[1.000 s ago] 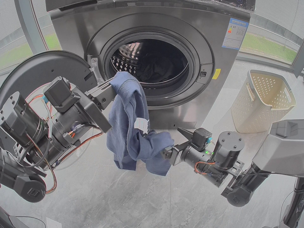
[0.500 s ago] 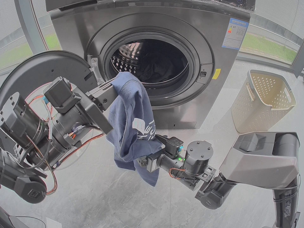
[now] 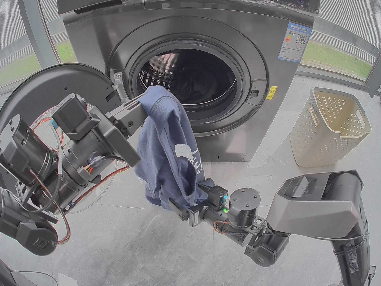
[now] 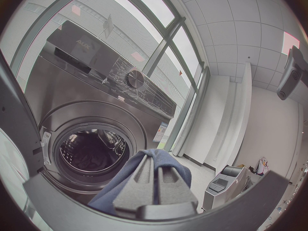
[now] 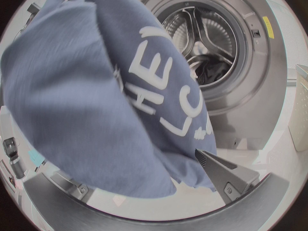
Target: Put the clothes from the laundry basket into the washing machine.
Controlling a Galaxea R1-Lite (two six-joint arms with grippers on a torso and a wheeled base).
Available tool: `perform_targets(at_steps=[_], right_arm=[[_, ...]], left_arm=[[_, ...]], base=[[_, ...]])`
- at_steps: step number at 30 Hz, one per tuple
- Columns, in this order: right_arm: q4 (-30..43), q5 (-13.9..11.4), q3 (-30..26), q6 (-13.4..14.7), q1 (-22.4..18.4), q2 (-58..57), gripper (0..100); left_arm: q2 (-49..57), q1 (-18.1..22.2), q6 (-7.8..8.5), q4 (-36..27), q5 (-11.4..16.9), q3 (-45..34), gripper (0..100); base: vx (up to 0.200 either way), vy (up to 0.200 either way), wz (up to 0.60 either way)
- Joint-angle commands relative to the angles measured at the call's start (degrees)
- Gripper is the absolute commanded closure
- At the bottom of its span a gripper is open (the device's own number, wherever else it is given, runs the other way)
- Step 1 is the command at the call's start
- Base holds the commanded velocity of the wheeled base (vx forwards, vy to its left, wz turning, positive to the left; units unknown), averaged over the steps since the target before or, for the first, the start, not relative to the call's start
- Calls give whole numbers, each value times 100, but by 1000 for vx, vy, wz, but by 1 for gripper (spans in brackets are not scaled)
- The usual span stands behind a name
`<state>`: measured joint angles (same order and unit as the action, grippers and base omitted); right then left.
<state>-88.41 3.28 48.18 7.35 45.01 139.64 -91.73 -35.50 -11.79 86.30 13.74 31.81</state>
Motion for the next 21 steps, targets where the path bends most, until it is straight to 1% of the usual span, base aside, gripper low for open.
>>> perform_targets(at_steps=[1, 6, 7, 8, 11, 12, 15, 20, 21], right_arm=[[-10, 15, -564, 38, 122, -218, 0], [-1, 15, -634, 3, -124, -579, 0], [-1, 15, -634, 3, -124, -579, 0], [-1, -3, -573, -14, -256, -675, 0], [-1, -12, -450, -23, -335, -702, 0], [-1, -29, -265, -23, -361, -631, 0], [-1, -99, 43, -23, -361, -376, 0], [52, -126, 693, -50, -361, 142, 0], [52, -126, 719, -58, -370, 160, 0]], left_arm=[[-2, 25, -8, 1, -3, 10, 100], [15, 25, 1, 1, 6, -25, 100], [15, 25, 1, 1, 6, -25, 100], [15, 17, 1, 1, 6, -25, 100], [24, -18, 10, 1, 6, -34, 100], [24, -27, 10, 28, 15, -52, 100], [33, -54, 19, 142, 50, -87, 100], [68, -185, 19, 221, 68, -148, 100], [68, -185, 19, 221, 68, -148, 100]], base=[[0, 0, 0], [0, 0, 0], [0, 0, 0], [0, 0, 0], [0, 0, 0], [0, 0, 0], [0, 0, 0], [0, 0, 0], [0, 0, 0]])
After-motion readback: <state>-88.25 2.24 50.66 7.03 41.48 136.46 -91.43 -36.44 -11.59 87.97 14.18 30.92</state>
